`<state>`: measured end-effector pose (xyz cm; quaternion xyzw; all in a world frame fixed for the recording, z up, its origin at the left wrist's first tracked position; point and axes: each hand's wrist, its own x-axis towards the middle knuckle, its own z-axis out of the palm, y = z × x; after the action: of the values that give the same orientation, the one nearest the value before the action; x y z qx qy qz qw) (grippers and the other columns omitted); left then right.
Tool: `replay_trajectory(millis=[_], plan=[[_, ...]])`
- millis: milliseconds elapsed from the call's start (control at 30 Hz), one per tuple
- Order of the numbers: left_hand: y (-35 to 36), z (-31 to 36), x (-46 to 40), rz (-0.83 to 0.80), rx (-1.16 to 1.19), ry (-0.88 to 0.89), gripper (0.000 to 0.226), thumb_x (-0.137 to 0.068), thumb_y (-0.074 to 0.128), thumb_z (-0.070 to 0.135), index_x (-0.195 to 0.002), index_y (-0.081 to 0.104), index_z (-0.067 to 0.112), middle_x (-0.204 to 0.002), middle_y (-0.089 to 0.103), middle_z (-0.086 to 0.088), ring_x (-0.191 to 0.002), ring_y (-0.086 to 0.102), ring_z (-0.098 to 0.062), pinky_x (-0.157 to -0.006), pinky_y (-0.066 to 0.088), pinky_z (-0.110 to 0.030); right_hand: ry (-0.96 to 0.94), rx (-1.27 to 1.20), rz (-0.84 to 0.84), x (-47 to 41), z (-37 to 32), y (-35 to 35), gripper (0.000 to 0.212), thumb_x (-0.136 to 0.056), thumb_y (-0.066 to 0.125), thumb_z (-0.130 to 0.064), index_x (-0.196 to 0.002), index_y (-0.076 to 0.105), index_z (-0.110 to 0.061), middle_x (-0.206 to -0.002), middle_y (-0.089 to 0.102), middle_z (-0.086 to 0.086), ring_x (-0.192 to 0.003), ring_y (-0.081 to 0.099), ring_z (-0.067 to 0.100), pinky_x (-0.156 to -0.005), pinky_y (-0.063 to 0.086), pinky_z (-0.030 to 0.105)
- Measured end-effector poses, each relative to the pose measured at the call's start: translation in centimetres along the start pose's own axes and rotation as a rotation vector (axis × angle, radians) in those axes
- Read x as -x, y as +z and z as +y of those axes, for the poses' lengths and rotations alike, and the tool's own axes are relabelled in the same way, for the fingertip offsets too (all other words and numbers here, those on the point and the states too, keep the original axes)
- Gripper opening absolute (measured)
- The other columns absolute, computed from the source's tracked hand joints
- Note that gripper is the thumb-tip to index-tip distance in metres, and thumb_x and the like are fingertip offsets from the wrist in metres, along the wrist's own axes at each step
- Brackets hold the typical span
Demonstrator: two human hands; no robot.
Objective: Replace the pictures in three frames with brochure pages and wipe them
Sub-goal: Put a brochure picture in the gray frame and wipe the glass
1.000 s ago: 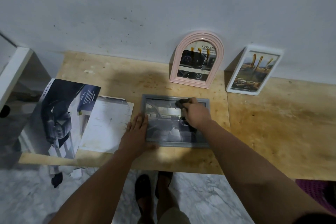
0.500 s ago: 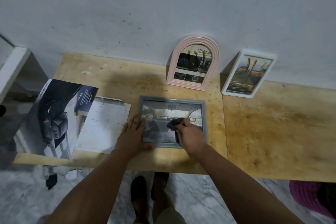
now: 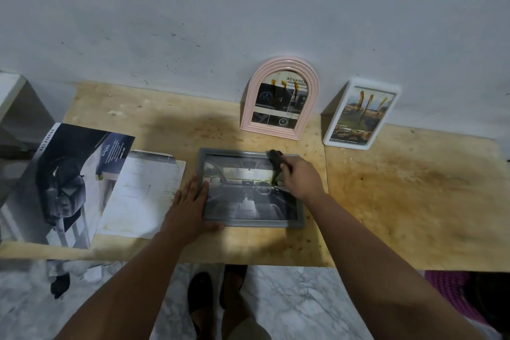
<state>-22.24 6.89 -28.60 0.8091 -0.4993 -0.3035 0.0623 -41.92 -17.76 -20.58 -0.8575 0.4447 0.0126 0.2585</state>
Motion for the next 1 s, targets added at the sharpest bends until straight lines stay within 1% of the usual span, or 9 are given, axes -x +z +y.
replay_trajectory(millis=[100, 133, 200, 267, 433, 600, 833, 933, 1000], plan=[[0.2, -0.2, -0.1, 0.009, 0.015, -0.003, 0.127, -0.07, 0.057, 0.085, -0.16, -0.005, 0.021, -0.152, -0.042, 0.004, -0.151, -0.02, -0.023, -0.123, -0.002, -0.046, -0.054, 0.296, -0.201, -0.2, 0.2, 1.7, 0.043, -0.104, 0.047, -0.022, -0.147, 0.054, -0.024, -0.153, 0.049, 0.004, -0.119, 0.058, 0.034, -0.088, 0.056, 0.042], [0.3, -0.2, -0.1, 0.007, 0.013, -0.004, 0.127, -0.07, 0.057, 0.086, -0.16, -0.006, 0.021, -0.151, -0.043, 0.004, -0.152, -0.02, -0.023, -0.123, -0.002, -0.046, -0.045, 0.362, -0.234, 0.1, 0.3, 2.3, 0.048, -0.104, 0.047, -0.021, -0.151, 0.048, -0.025, -0.16, 0.04, 0.003, -0.125, 0.053, 0.035, -0.092, 0.055, 0.044], [0.3, -0.3, -0.1, 0.005, 0.003, -0.005, 0.127, -0.07, 0.056, 0.086, -0.161, -0.006, 0.021, -0.152, -0.042, 0.004, -0.153, -0.019, -0.025, -0.123, -0.002, -0.045, -0.016, 0.421, -0.257, 0.7, 0.3, 3.4, 0.055, -0.103, 0.046, -0.017, -0.157, 0.038, -0.026, -0.167, 0.028, 0.003, -0.135, 0.044, 0.037, -0.097, 0.054, 0.047], [0.3, -0.2, -0.2, 0.001, -0.006, -0.006, 0.127, -0.07, 0.055, 0.086, -0.16, -0.006, 0.021, -0.153, -0.041, 0.003, -0.153, -0.019, -0.025, -0.123, -0.002, -0.045, -0.021, 0.465, -0.268, 1.5, 0.3, 3.8, 0.059, -0.103, 0.046, -0.015, -0.159, 0.033, -0.026, -0.169, 0.024, 0.002, -0.138, 0.04, 0.036, -0.098, 0.053, 0.047], [0.2, -0.1, 0.0, -0.004, -0.013, -0.011, 0.125, -0.074, 0.06, 0.08, -0.16, -0.007, 0.02, -0.156, -0.038, 0.0, -0.153, -0.02, -0.025, -0.124, -0.002, -0.045, -0.075, 0.521, -0.298, 3.3, 0.3, 4.1, 0.064, -0.099, 0.056, -0.02, -0.159, 0.034, -0.026, -0.167, 0.029, 0.003, -0.132, 0.043, 0.034, -0.095, 0.053, 0.044], [-0.1, 0.2, 0.0, 0.008, -0.013, -0.023, 0.123, -0.075, 0.063, 0.077, -0.161, -0.003, 0.019, -0.164, -0.027, -0.005, -0.154, -0.014, -0.026, -0.125, 0.002, -0.047, -0.063, 0.475, -0.319, 5.3, -0.3, 4.7, 0.062, -0.098, 0.056, -0.019, -0.157, 0.038, -0.025, -0.167, 0.03, 0.003, -0.131, 0.047, 0.034, -0.1, 0.052, 0.041], [-0.1, 0.1, 0.1, 0.017, 0.001, -0.013, 0.123, -0.074, 0.062, 0.078, -0.161, -0.001, 0.019, -0.166, -0.023, -0.005, -0.155, -0.011, -0.028, -0.125, 0.004, -0.049, -0.092, 0.445, -0.301, 8.2, -1.0, 5.4, 0.047, -0.097, 0.058, -0.033, -0.143, 0.054, -0.025, -0.156, 0.047, -0.001, -0.138, 0.042, 0.032, -0.096, 0.053, 0.041], [-0.1, 0.1, 0.0, 0.012, -0.006, -0.013, 0.123, -0.074, 0.063, 0.078, -0.161, -0.001, 0.018, -0.166, -0.022, -0.006, -0.155, -0.011, -0.029, -0.125, 0.004, -0.05, -0.079, 0.392, -0.32, 8.7, -1.3, 4.8, 0.037, -0.097, 0.058, -0.037, -0.131, 0.063, -0.027, -0.133, 0.064, -0.001, -0.121, 0.059, 0.029, -0.086, 0.054, 0.037], [-0.1, 0.1, 0.0, 0.006, -0.006, -0.021, 0.125, -0.074, 0.063, 0.078, -0.161, -0.002, 0.018, -0.166, -0.023, -0.006, -0.154, -0.011, -0.029, -0.125, 0.004, -0.049, -0.018, 0.233, -0.375, 8.0, -1.4, 3.4, 0.033, -0.098, 0.054, -0.031, -0.127, 0.068, -0.029, -0.119, 0.071, 0.003, -0.104, 0.066, 0.028, -0.08, 0.055, 0.036]])
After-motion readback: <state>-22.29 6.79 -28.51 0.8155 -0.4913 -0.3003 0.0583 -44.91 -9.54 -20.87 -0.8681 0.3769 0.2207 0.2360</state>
